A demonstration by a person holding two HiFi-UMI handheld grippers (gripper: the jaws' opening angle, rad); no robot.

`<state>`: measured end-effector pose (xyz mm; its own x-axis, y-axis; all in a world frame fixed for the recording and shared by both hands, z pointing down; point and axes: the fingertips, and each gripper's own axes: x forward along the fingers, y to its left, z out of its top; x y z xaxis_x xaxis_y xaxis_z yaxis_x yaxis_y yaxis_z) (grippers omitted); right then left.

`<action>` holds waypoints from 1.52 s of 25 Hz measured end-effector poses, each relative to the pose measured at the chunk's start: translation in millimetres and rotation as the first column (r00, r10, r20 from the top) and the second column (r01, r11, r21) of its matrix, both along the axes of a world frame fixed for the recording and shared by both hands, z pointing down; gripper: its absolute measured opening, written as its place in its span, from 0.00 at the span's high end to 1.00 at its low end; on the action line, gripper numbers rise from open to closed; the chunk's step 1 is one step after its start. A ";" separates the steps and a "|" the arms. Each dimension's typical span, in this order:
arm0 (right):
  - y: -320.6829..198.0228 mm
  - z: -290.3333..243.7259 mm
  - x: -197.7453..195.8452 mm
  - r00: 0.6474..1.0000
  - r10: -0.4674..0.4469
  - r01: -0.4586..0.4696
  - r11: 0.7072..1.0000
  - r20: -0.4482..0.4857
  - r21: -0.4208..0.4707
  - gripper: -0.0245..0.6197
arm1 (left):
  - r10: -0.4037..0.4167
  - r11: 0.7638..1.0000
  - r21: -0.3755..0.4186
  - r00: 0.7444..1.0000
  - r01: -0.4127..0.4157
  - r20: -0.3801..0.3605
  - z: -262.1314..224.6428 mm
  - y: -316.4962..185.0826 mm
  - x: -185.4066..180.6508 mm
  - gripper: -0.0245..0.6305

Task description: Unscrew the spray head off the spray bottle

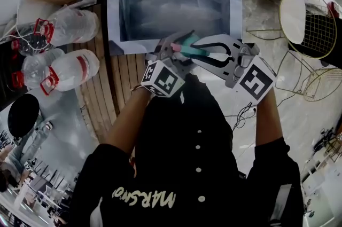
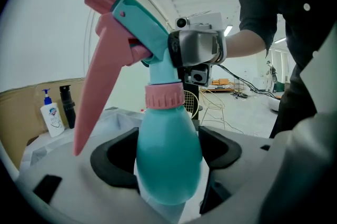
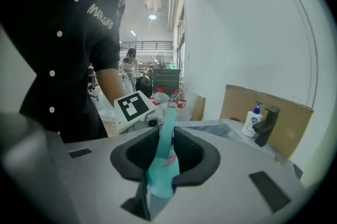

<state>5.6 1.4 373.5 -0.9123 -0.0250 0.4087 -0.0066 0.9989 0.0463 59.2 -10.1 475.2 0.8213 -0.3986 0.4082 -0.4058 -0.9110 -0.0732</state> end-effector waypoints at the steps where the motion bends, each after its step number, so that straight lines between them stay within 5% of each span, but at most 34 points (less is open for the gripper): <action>1: -0.3 0.5 1.0 1.000 -0.016 0.016 1.000 0.004 -0.002 0.80 | 0.000 1.000 0.000 1.000 0.000 -0.001 0.1 -0.8 0.6 0.40; 17: -2.9 -2.0 0.5 0.997 -0.073 0.073 0.997 -0.007 0.005 0.80 | 0.012 1.000 -0.002 1.000 -0.012 0.015 1.4 -1.5 2.0 0.40; 23: -2.9 7.7 8.6 0.998 0.024 -0.025 1.000 -0.050 -0.013 0.68 | 0.001 1.000 -0.011 1.000 -0.001 0.008 2.6 -2.3 0.1 0.40; 26: -5.5 7.6 20.8 0.987 0.154 -0.155 0.988 -0.056 -0.015 0.70 | -0.001 1.000 -0.018 1.000 0.001 0.006 2.6 -1.4 -0.2 0.40; 29: -7.5 -0.4 30.6 0.945 0.327 -0.328 0.945 -0.015 -0.016 0.70 | -0.001 1.000 -0.015 1.000 0.001 0.010 2.3 -0.9 0.3 0.40; 33: -1.1 -29.9 22.0 0.797 0.577 -0.548 0.815 0.176 -0.188 0.71 | -0.006 1.000 -0.018 1.000 0.006 0.004 2.2 -1.2 -0.7 0.40; 38: 19.4 -13.7 11.5 0.758 0.647 -0.617 0.753 0.082 -0.228 0.70 | -0.006 1.000 -0.017 1.000 0.006 0.000 1.8 -1.4 -2.5 0.40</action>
